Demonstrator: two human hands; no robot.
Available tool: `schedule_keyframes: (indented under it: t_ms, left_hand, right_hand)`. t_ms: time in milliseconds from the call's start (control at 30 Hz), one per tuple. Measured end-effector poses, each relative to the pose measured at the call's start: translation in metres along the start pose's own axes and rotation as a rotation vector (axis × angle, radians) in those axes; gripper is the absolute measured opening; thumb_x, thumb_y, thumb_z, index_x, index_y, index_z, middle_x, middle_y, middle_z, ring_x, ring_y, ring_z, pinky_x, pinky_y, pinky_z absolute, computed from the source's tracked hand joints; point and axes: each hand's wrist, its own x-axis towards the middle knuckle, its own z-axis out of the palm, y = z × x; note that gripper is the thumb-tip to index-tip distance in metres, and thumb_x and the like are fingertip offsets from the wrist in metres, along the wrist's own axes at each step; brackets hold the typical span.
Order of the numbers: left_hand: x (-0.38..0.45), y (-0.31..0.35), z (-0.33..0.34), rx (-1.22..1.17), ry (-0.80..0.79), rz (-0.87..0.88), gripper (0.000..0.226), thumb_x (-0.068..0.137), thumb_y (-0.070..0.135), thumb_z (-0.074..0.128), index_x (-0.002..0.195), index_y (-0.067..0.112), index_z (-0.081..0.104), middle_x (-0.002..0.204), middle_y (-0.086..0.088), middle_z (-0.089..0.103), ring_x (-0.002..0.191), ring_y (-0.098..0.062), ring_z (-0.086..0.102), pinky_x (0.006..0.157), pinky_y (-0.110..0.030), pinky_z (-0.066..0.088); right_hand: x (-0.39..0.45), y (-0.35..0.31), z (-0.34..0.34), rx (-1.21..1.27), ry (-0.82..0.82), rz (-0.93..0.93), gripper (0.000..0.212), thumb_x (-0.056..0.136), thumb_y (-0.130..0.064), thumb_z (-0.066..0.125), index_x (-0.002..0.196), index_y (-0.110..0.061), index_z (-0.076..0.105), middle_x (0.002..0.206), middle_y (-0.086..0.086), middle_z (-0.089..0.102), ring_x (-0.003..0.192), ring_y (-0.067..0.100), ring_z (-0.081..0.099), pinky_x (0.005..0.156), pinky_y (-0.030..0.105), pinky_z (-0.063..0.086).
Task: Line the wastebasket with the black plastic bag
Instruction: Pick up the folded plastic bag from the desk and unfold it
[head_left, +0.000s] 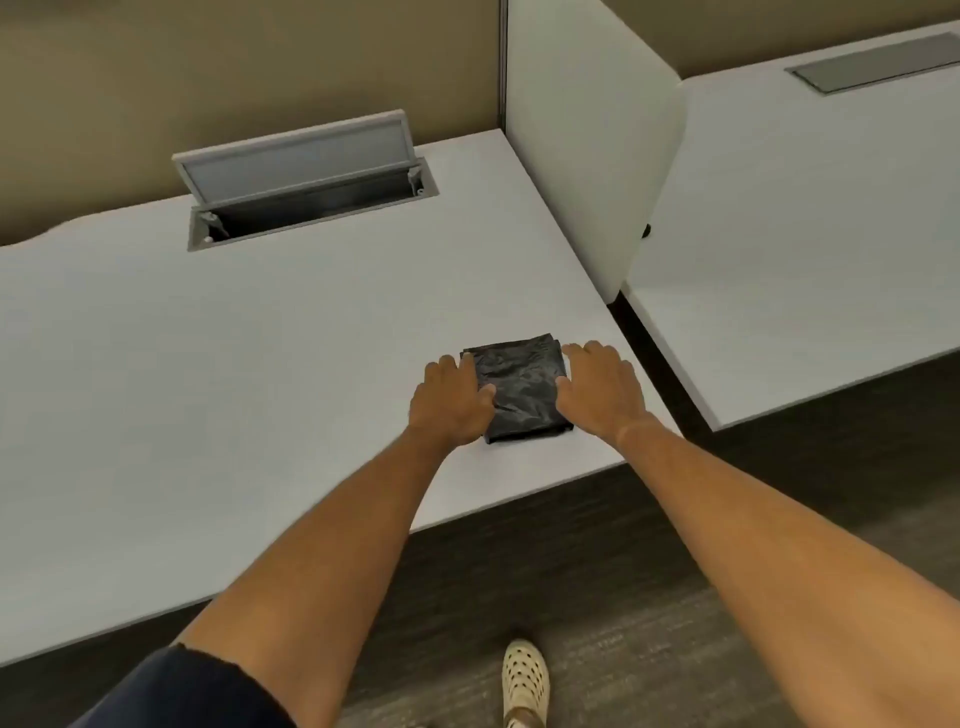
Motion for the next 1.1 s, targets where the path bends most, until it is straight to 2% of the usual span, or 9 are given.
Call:
schedule_keyframes:
  t_ms: [133, 233, 400, 567, 667, 733, 833, 967, 1100]
  left_hand:
    - [0.023, -0.001, 0.022, -0.178, -0.02, -0.063, 0.028, 0.091, 0.02, 0.05, 0.113, 0.003, 0.054, 0.114, -0.02, 0.054, 0.101, -0.032, 0.054, 0.082, -0.04, 0.048]
    - [0.034, -0.004, 0.033, -0.259, -0.008, -0.121, 0.023, 0.089, 0.014, 0.052, 0.107, 0.0, 0.056, 0.108, -0.021, 0.059, 0.087, -0.026, 0.053, 0.07, -0.032, 0.041]
    - [0.046, -0.008, 0.041, -0.369, 0.018, -0.232, 0.031, 0.087, 0.016, 0.057, 0.114, 0.001, 0.053, 0.109, -0.02, 0.061, 0.092, -0.03, 0.059, 0.071, -0.032, 0.044]
    - [0.052, -0.01, 0.044, -0.512, 0.013, -0.335, 0.035, 0.085, 0.019, 0.063, 0.115, 0.005, 0.052, 0.105, -0.012, 0.059, 0.096, -0.031, 0.061, 0.085, -0.045, 0.054]
    - [0.054, -0.009, 0.045, -0.525, 0.053, -0.34, 0.015, 0.084, 0.019, 0.066, 0.086, 0.011, 0.054, 0.082, -0.001, 0.053, 0.084, -0.025, 0.058, 0.079, -0.039, 0.055]
    - [0.053, -0.008, 0.043, -0.549, 0.075, -0.337, 0.024, 0.083, 0.017, 0.066, 0.067, 0.015, 0.048, 0.07, 0.0, 0.051, 0.073, -0.021, 0.054, 0.069, -0.034, 0.051]
    - [0.048, -0.006, 0.031, -0.735, 0.077, -0.378, 0.024, 0.081, 0.013, 0.065, 0.065, 0.016, 0.047, 0.072, -0.001, 0.055, 0.069, -0.017, 0.052, 0.061, -0.029, 0.047]
    - [0.039, -0.005, -0.006, -1.115, 0.047, -0.413, 0.023, 0.086, -0.001, 0.054, 0.071, 0.014, 0.046, 0.085, -0.01, 0.058, 0.083, -0.025, 0.056, 0.076, -0.04, 0.05]
    - [0.017, -0.01, -0.053, -1.244, 0.128, -0.37, 0.019, 0.087, -0.007, 0.047, 0.083, 0.011, 0.053, 0.095, -0.014, 0.064, 0.086, -0.027, 0.062, 0.077, -0.041, 0.056]
  right_hand:
    - [0.02, 0.012, 0.026, 0.162, -0.087, 0.094, 0.017, 0.09, -0.019, 0.054, 0.1, -0.005, 0.057, 0.108, 0.017, 0.058, 0.098, 0.031, 0.056, 0.079, 0.037, 0.047]
    - [0.03, 0.016, 0.041, 0.213, -0.096, 0.147, 0.017, 0.091, -0.022, 0.057, 0.095, -0.006, 0.058, 0.102, 0.015, 0.06, 0.092, 0.028, 0.058, 0.07, 0.032, 0.045]
    - [0.035, 0.021, 0.053, 0.252, -0.103, 0.169, 0.024, 0.09, -0.025, 0.061, 0.104, -0.005, 0.06, 0.104, 0.015, 0.065, 0.094, 0.029, 0.06, 0.077, 0.035, 0.05]
    - [0.037, 0.023, 0.057, 0.378, -0.079, 0.274, 0.036, 0.087, -0.025, 0.068, 0.117, -0.006, 0.061, 0.114, 0.014, 0.067, 0.103, 0.031, 0.063, 0.084, 0.034, 0.049]
    - [0.035, 0.023, 0.057, 0.427, -0.028, 0.291, 0.016, 0.086, -0.022, 0.069, 0.089, -0.007, 0.068, 0.094, 0.012, 0.071, 0.089, 0.03, 0.067, 0.068, 0.029, 0.048]
    - [0.034, 0.022, 0.055, 0.458, -0.013, 0.297, 0.018, 0.085, -0.018, 0.068, 0.077, -0.002, 0.068, 0.083, 0.016, 0.072, 0.078, 0.029, 0.067, 0.058, 0.029, 0.049]
    - [0.031, 0.02, 0.044, 0.607, 0.0, 0.319, 0.014, 0.081, -0.013, 0.064, 0.075, -0.001, 0.067, 0.075, 0.014, 0.069, 0.073, 0.027, 0.065, 0.061, 0.034, 0.054]
    - [0.032, 0.004, 0.013, 0.922, -0.005, 0.317, 0.016, 0.079, -0.015, 0.064, 0.073, 0.0, 0.062, 0.071, 0.007, 0.065, 0.07, 0.017, 0.059, 0.058, 0.022, 0.044]
    - [0.026, -0.029, -0.025, 1.124, -0.045, 0.252, 0.016, 0.08, -0.014, 0.063, 0.065, -0.014, 0.057, 0.071, 0.007, 0.06, 0.073, 0.021, 0.057, 0.064, 0.035, 0.05]
